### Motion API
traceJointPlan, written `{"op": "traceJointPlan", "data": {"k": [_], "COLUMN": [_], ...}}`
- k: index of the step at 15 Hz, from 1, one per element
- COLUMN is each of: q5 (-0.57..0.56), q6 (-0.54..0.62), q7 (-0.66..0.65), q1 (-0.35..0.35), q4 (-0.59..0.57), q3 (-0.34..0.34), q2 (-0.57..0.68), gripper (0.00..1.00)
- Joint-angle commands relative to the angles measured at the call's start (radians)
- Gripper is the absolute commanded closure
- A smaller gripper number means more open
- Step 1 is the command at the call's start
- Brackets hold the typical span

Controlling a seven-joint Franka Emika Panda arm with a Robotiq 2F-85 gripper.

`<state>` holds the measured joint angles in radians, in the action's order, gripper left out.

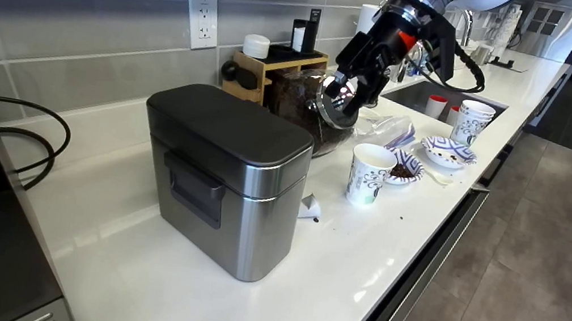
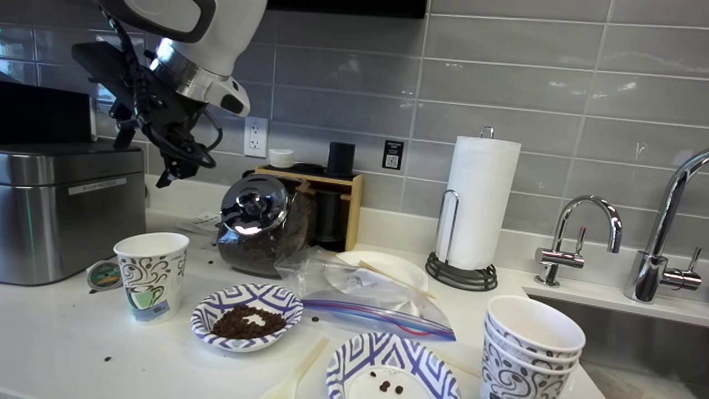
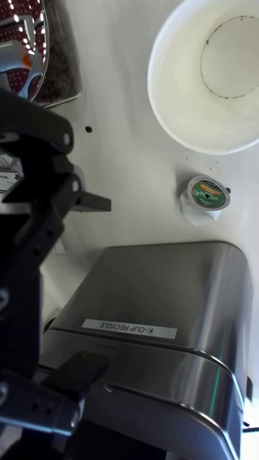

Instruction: Open the recycling bin and place the small white container in front of the bin in the bin

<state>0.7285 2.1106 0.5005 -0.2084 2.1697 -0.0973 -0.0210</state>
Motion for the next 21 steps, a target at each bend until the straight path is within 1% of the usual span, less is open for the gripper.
{"op": "traceJointPlan", "data": {"k": [1, 3, 4, 7, 9, 11, 14, 16, 21], "q5": [-0.001, 0.02, 0.105, 0.271, 0.353, 0.394, 0.4, 0.391, 0.416], "q6": [-0.003, -0.002, -0.018, -0.042, -0.096, -0.182, -0.294, -0.328, -0.339], "q7": [0.0, 0.013, 0.096, 0.229, 0.298, 0.318, 0.293, 0.258, 0.181], "q1": [0.019, 0.019, 0.015, 0.015, 0.021, 0.026, 0.027, 0.022, 0.013], "q4": [-0.002, -0.005, -0.026, -0.058, -0.089, -0.128, -0.2, -0.24, -0.317], "q3": [-0.019, -0.019, -0.022, -0.036, -0.046, -0.05, -0.059, -0.065, -0.089], "q2": [0.0, 0.007, 0.035, 0.066, 0.096, 0.136, 0.211, 0.254, 0.341], "gripper": [0.0, 0.0, 0.0, 0.0, 0.0, 0.0, 0.0, 0.0, 0.0]}}
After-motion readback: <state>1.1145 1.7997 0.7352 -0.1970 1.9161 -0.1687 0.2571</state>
